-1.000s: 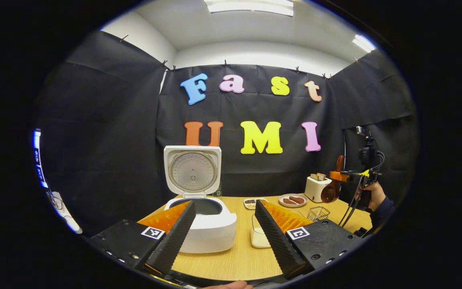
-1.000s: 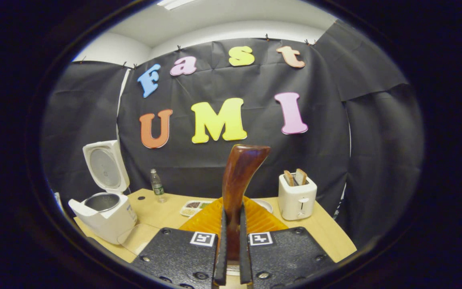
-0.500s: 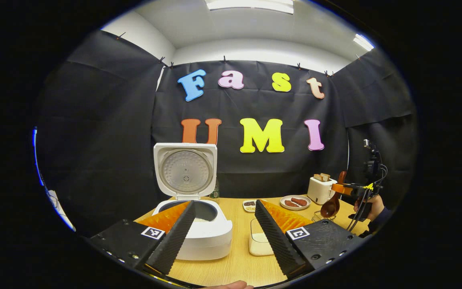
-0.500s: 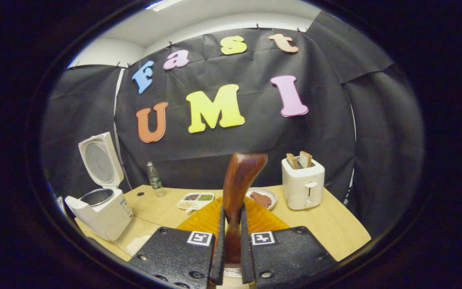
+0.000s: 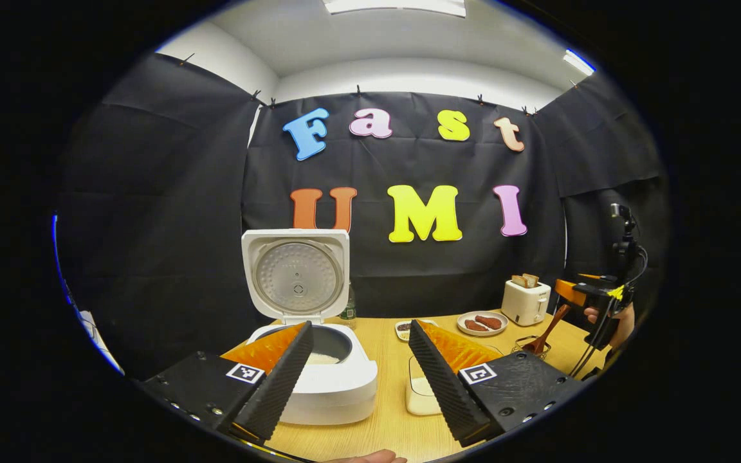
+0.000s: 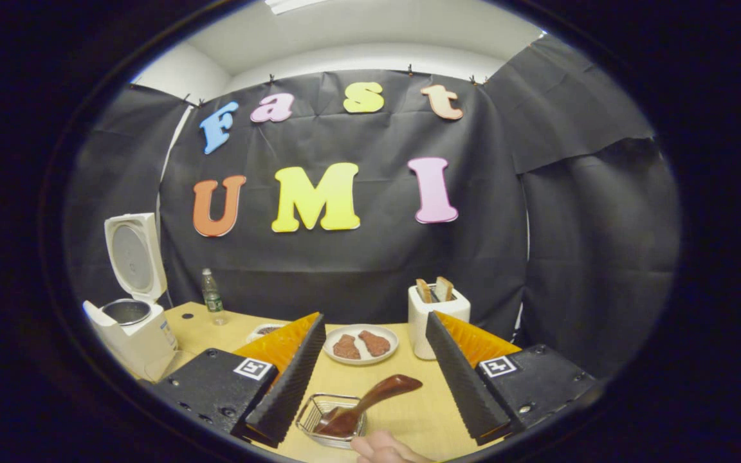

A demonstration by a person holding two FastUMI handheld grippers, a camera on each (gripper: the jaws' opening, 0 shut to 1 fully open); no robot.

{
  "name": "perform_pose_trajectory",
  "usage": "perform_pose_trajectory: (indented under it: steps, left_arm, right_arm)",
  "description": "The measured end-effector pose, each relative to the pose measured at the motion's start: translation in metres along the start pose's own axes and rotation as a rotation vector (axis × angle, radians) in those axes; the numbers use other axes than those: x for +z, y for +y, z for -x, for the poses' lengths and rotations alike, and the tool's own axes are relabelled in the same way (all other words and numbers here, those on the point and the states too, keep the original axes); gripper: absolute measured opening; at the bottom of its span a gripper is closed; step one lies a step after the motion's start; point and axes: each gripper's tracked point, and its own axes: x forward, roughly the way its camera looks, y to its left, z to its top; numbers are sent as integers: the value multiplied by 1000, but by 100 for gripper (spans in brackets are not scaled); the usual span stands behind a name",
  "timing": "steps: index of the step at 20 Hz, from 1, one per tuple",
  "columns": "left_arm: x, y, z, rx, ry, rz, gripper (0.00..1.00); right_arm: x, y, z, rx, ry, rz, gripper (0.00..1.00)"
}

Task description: Close the left gripper, press the button to open the rice cooker; take a wooden spoon from the chopstick holder with the right hand, scoop a spoonful of rice and pour it into the rice cooker, then put the wooden spoon back into the chopstick holder.

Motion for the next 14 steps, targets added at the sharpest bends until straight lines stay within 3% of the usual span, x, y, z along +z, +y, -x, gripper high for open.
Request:
perform_pose_trajectory:
  steps: [2, 5, 9, 11, 14]
  left_arm:
    - [10, 6, -2, 5, -10, 7, 95]
    - [25, 19, -7, 28, -18, 2, 95]
    - [59, 41, -21, 88, -42, -54, 95]
    - [78, 50, -30, 109, -59, -58, 95]
    - [99, 52, -50, 80, -70, -21, 95]
  right_arm:
    - [12, 14, 22, 13, 2, -43, 100]
    - [28, 27, 55, 26, 1, -8, 96]
    - [58, 38, 91, 18, -51, 27, 100]
    - [66, 46, 105, 26, -59, 57, 96]
    - [70, 66, 123, 89, -63, 70, 100]
